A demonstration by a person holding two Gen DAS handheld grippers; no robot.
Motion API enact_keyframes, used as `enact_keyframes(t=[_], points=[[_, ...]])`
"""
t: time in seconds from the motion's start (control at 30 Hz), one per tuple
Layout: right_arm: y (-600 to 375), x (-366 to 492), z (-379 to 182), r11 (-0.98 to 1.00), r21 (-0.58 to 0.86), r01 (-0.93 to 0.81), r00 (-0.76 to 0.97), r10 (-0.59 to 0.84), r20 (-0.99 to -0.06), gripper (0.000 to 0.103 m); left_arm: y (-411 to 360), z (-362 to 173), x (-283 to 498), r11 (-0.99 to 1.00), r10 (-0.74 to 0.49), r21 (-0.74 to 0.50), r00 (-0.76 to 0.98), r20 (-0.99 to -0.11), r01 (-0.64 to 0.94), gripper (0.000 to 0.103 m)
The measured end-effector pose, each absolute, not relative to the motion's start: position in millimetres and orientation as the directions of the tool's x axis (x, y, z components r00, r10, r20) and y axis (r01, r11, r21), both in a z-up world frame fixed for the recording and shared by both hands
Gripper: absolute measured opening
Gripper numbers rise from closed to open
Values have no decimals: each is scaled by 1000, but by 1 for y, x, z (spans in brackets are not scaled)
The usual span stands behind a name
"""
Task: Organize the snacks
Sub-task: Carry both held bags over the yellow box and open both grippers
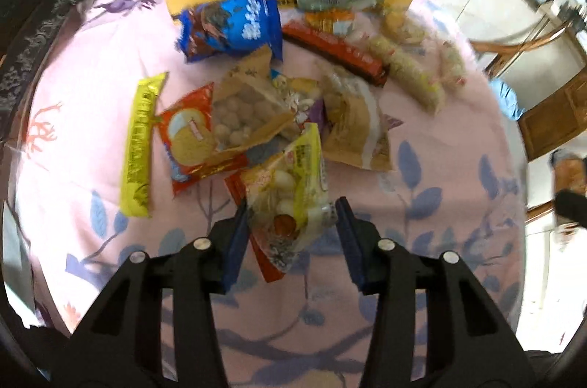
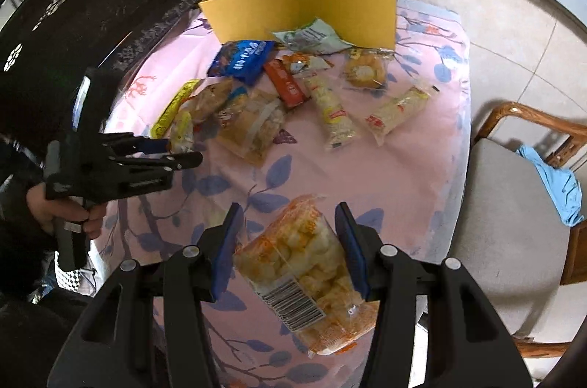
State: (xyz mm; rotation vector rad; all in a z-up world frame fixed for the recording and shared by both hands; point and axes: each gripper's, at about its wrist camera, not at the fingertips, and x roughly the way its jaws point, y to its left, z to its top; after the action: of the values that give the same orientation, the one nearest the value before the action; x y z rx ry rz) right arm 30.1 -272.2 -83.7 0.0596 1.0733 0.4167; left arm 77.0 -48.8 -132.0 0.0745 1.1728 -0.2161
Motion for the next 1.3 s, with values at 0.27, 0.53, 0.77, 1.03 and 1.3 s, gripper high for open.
enact_keyframes(t=[0.27, 0.53, 0.77, 1.03, 1.3], points=[[-271, 17, -68, 913, 284, -293, 449, 393, -803, 52, -37, -87, 55, 988, -65, 3, 445, -893, 151, 46], [-278, 31, -25, 924, 271, -268, 588, 380, -714, 52, -35, -16, 51, 996, 9, 58, 598, -801, 64, 46], [-280, 87, 20, 950, 239, -202, 703, 311, -639, 52, -24, 21, 104, 998, 50, 63, 681, -731, -6, 47], [-269, 197, 32, 960, 262, -96, 767, 239, -595, 52, -24, 30, 211, 998, 43, 60, 734, -678, -3, 47], [-260, 287, 12, 969, 240, -65, 759, 204, -619, 52, -34, 0, 307, 994, 28, 92, 699, -715, 55, 47]])
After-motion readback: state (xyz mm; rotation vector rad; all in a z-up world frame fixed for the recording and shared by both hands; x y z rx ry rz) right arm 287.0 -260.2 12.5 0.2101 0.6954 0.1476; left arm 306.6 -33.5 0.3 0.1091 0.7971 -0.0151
